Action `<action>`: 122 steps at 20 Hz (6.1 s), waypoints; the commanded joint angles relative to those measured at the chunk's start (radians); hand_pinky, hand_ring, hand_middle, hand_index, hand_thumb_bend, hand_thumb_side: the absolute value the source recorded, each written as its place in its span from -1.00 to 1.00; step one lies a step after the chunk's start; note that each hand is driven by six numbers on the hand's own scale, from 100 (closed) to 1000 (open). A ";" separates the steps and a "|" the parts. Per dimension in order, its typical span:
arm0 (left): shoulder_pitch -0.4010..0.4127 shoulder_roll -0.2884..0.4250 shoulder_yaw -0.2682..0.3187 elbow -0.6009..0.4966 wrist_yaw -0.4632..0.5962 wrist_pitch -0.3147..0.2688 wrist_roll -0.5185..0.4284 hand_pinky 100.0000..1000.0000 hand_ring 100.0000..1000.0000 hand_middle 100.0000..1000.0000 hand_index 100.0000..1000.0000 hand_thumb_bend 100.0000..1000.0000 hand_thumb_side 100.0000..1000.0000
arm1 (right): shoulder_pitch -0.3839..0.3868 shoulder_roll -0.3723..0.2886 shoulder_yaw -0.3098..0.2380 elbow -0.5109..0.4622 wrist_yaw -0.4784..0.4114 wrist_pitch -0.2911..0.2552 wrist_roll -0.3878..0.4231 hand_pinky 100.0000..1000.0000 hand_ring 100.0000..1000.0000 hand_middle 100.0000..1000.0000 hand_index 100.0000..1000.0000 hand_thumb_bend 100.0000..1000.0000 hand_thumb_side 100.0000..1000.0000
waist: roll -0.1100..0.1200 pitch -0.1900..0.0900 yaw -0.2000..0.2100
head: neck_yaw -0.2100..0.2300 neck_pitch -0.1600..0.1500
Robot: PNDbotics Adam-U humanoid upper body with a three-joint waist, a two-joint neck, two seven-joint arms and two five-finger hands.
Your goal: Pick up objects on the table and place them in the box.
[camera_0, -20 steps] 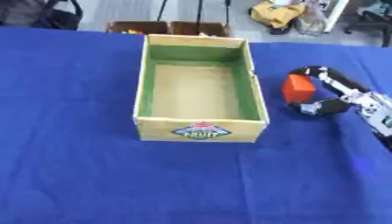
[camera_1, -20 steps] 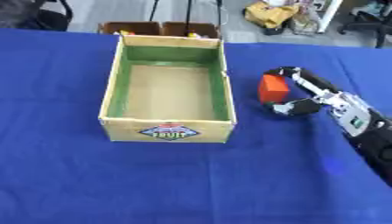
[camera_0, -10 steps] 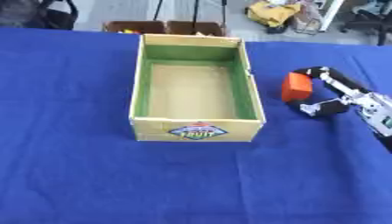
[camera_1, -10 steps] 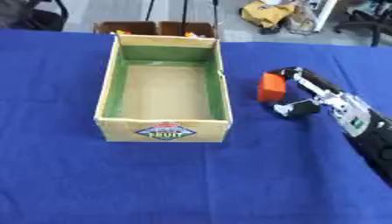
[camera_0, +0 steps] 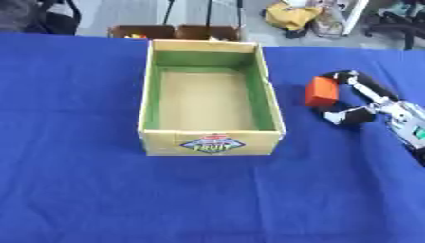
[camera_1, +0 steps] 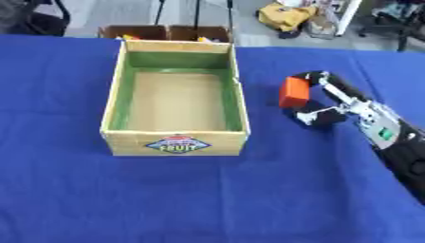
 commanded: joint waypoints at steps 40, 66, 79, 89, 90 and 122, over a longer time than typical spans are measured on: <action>-0.105 -0.046 -0.021 0.039 0.081 0.070 -0.046 0.11 0.04 -0.43 0.30 -0.18 1.00 | -0.254 0.125 0.165 -0.215 -0.014 0.009 0.249 0.44 0.30 -0.66 -0.05 -1.00 -0.94 | -0.050 -0.140 0.105 | -0.068 0.026; -0.131 -0.063 -0.014 0.023 0.100 0.084 -0.023 0.10 0.02 -0.46 0.29 -0.13 1.00 | -0.262 0.239 0.176 -0.084 0.255 -0.132 0.208 0.66 0.68 0.59 0.81 -0.12 0.51 | -0.050 -0.101 0.094 | -0.074 0.009; -0.107 -0.056 -0.003 0.032 0.088 0.080 -0.013 0.10 0.02 -0.46 0.29 -0.11 1.00 | -0.219 0.176 0.165 -0.262 0.113 -0.105 0.102 0.63 0.64 0.44 0.77 -0.12 0.07 | -0.040 -0.122 0.028 | -0.054 0.014; -0.085 -0.048 0.003 0.043 0.088 0.081 -0.007 0.09 0.02 -0.46 0.28 -0.10 1.00 | -0.181 0.111 0.152 -0.482 -0.216 -0.002 0.164 0.58 0.57 0.29 0.71 -0.48 -0.35 | -0.032 -0.163 -0.033 | -0.043 0.014; -0.083 -0.048 0.004 0.045 0.089 0.082 -0.006 0.09 0.02 -0.46 0.28 -0.10 1.00 | -0.177 0.106 0.149 -0.504 -0.244 0.005 0.170 0.58 0.57 0.28 0.70 -0.53 -0.37 | -0.031 -0.167 -0.040 | -0.040 0.014; -0.039 -0.040 0.053 0.061 0.043 0.059 0.057 0.10 0.16 -0.20 0.29 -0.08 1.00 | 0.217 0.062 0.023 -0.798 -0.309 0.065 0.125 0.56 0.54 0.19 0.68 -0.69 -0.23 | 0.019 -0.142 -0.306 | 0.144 0.007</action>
